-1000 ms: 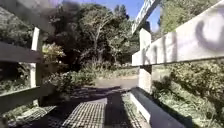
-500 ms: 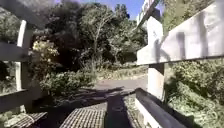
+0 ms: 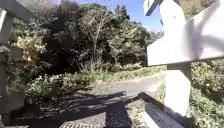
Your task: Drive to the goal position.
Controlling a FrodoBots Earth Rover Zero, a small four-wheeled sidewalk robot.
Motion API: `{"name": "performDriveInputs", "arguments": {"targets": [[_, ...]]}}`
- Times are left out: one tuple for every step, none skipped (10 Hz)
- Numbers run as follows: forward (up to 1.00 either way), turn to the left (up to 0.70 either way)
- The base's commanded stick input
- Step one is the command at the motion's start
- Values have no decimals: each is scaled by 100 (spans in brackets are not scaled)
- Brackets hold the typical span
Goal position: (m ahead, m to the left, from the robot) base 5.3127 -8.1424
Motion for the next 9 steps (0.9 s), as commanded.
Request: {"name": "performDriveInputs", "arguments": {"targets": [[0,0],[0,0],[0,0],[50,2],[50,20],[50,27],[50,27],[50,27],[50,22]]}}
